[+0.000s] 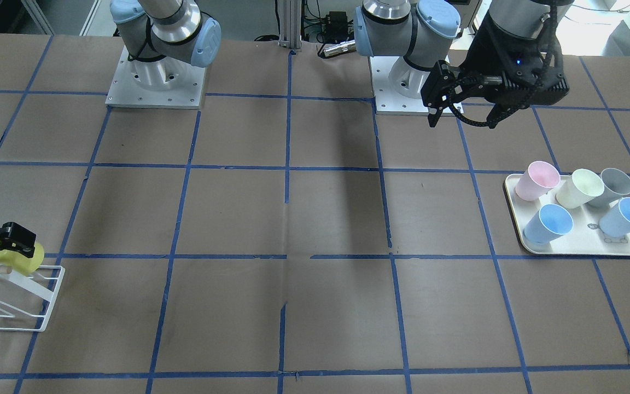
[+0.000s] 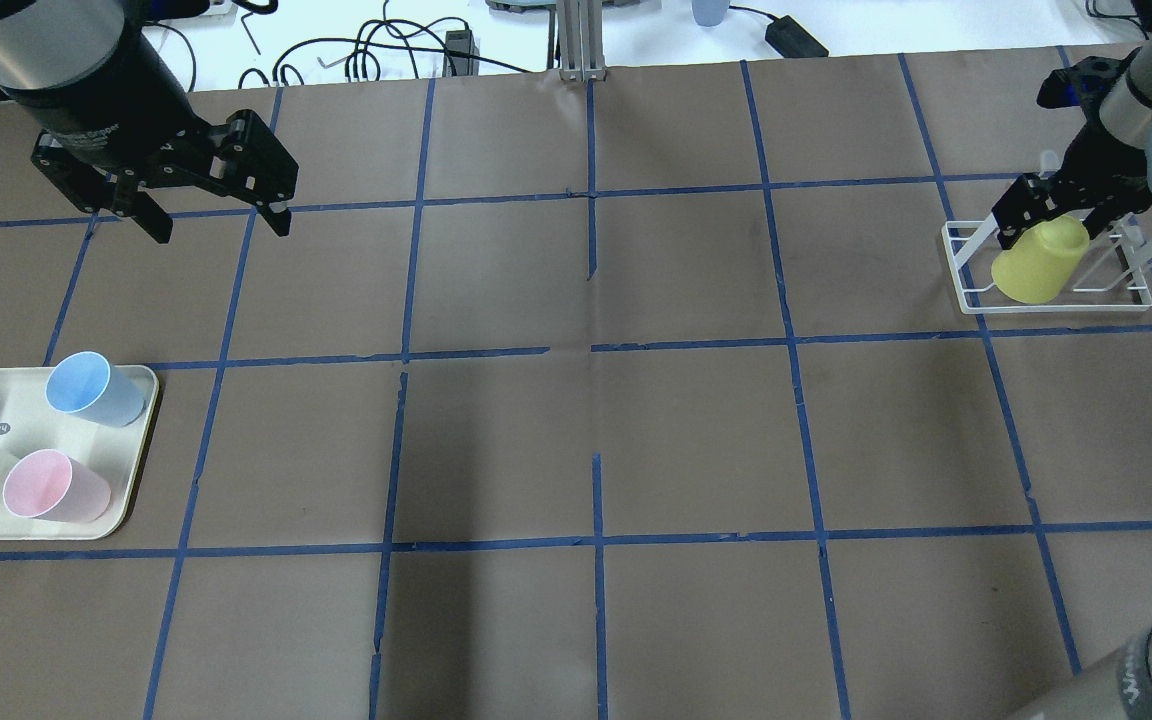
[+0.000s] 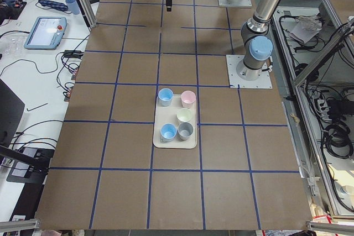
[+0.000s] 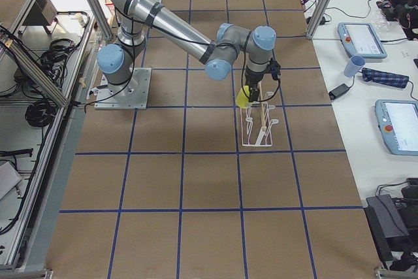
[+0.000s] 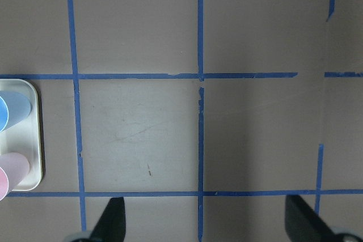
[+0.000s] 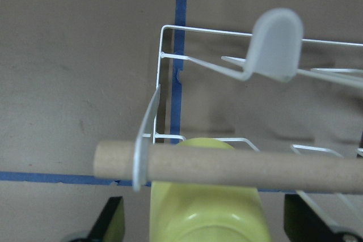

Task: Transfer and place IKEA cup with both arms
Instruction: 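Close the right gripper on the yellow cup's rim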

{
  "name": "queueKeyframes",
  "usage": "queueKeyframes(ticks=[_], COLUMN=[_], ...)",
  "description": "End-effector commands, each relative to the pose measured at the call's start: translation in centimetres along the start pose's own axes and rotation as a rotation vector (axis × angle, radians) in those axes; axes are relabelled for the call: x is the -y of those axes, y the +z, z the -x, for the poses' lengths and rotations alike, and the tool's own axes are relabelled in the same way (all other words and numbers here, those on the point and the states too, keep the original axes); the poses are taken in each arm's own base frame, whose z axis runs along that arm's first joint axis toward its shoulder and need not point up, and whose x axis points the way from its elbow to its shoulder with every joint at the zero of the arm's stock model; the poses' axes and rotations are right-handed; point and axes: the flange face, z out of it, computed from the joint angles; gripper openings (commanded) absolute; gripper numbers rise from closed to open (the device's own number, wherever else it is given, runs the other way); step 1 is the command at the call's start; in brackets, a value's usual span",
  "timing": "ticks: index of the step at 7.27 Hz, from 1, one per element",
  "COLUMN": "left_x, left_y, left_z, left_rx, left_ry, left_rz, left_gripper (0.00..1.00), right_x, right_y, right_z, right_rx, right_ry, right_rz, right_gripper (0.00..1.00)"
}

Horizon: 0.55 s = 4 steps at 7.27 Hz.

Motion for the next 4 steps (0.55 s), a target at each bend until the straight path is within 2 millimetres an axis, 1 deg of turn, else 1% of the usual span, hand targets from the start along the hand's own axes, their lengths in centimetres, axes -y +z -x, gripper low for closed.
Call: queueKeyframes(ticks=[1,2,3,4], left_x=[-0.01,-0.01,-0.01,-0.02], left_y=[0.03,0.03,0.03,0.11], left_z=[0.00,0.00,0.00,0.02], left_rx=[0.000,0.000,0.000,0.002], left_ry=[0.000,0.000,0.000,0.000], left_rz=[0.001,0.001,0.001,0.002], left_gripper=[1.00,1.00,1.00,1.00], right_x=[0.02,0.04,0.03,-0.01], right_y=[0.45,0.29,0.29,0.21], right_z=[0.01,-0.01,-0.02,-0.02], right_rx=[0.004,0.002,0.001,0.000], right_ry=[0.001,-0.001,-0.002,-0.004], right_rz=[0.007,0.004,0.005,0.005], right_gripper=[0.97,0.81,0.68,0.58])
